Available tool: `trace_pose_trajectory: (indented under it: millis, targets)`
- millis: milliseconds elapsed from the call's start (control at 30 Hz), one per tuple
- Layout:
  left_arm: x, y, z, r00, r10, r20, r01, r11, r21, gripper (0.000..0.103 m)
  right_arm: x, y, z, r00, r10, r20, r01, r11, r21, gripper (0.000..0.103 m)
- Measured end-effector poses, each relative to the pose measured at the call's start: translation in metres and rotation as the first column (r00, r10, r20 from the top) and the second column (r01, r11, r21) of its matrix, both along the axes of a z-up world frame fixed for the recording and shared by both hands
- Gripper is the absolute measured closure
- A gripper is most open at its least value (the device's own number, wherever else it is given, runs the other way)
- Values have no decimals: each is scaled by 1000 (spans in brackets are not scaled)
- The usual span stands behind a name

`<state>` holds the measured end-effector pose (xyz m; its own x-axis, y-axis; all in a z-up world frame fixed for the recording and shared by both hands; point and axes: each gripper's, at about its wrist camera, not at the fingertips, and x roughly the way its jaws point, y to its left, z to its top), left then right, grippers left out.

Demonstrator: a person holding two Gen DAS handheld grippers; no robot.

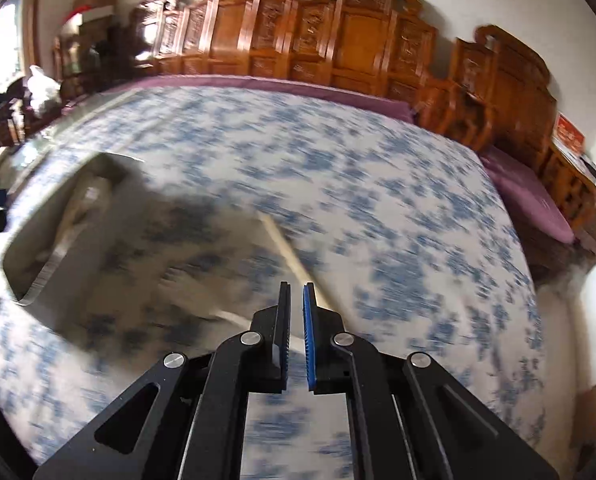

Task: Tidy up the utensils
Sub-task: 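Grasp the white plastic fork with the left tool while the right tool grasps a wooden chopstick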

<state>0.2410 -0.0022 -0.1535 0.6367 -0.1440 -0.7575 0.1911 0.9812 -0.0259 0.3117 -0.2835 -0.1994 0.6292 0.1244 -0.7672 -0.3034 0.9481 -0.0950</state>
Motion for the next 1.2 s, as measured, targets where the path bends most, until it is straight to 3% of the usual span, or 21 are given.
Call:
trace_pose_trajectory:
  millis: [67,333,667,733,1200]
  targets:
    - [1,-9,0,1000,-17,-5,17,1000,10,43,9,-14,-10,1000,-1,-15,1,1000,16,78]
    - [16,-47,-2,998,-58,-30,59,998,37,43,38,-12,-36,993,86,-84,-80,995,65,78]
    - [30,-80,-14,993,-88,-75,91,995,33,43,56,-3,-52,982,137,-130,-131,990,52,78]
    - [33,-84,-17,992,-93,-85,95,995,17,43,54,-3,-51,982,140,-129,-136,990,37,94]
    - [89,-133,-47,974,-138,-179,139,990,-8,46,43,-39,-38,998,45,-51,-44,999,14,97]
